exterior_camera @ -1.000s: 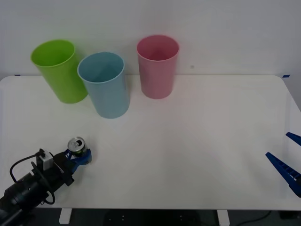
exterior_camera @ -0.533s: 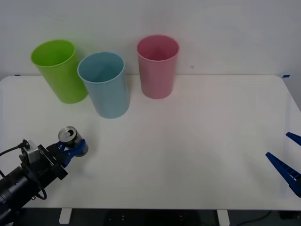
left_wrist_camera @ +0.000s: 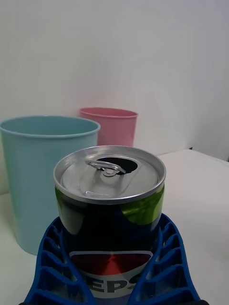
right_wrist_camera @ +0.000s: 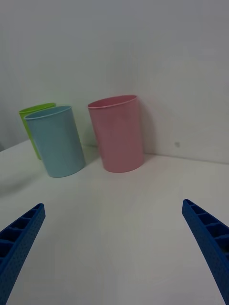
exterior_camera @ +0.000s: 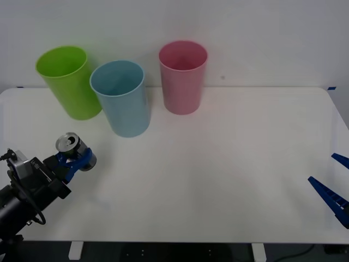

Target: Grasp the object on the table and drop it into the matching bin: aluminum can to the light blue bin, PET bottle to the pink bin.

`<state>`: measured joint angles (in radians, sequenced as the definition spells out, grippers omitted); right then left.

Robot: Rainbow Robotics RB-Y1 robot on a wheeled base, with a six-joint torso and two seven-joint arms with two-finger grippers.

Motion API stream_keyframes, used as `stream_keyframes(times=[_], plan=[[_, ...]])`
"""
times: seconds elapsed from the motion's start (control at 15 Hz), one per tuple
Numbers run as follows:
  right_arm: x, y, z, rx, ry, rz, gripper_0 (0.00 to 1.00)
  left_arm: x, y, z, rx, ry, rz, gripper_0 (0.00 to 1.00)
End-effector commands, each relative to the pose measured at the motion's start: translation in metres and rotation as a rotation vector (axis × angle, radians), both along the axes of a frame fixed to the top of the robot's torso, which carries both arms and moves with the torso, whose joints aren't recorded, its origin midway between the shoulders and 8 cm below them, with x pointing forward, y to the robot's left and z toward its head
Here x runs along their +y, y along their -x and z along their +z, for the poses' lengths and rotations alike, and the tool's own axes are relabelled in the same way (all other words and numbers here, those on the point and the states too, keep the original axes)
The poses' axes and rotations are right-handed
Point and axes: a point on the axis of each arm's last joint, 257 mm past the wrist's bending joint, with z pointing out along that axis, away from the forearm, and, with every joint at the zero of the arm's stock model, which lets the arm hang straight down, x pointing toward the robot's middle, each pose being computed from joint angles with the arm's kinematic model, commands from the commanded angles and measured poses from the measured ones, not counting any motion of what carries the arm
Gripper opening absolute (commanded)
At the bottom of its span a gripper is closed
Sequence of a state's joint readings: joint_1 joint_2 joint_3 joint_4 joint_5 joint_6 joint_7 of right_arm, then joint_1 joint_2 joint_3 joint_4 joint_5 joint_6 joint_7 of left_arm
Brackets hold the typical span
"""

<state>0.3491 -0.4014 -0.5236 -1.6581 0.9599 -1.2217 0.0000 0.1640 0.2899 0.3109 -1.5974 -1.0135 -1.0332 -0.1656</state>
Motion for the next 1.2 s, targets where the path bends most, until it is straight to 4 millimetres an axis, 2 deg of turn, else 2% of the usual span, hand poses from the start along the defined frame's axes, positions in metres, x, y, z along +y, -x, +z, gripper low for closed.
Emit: stream_keyframes(times=[0.07,0.67,1.2], plan=[[0.000,0.000,0.000,0.000,0.000,0.000,1.00,0.001,-0.007,0.021,-0.025,0.010,0.028,0.00],[0.000,0.000,0.000,0.000,0.000,0.000,1.00,-0.004,-0.027,0.087,-0.014,0.102,0.061,0.00],[0.000,0.000,0.000,0.000,0.000,0.000,1.00,-0.008,-0.068,0.137,-0.027,0.144,0.084,0.00]])
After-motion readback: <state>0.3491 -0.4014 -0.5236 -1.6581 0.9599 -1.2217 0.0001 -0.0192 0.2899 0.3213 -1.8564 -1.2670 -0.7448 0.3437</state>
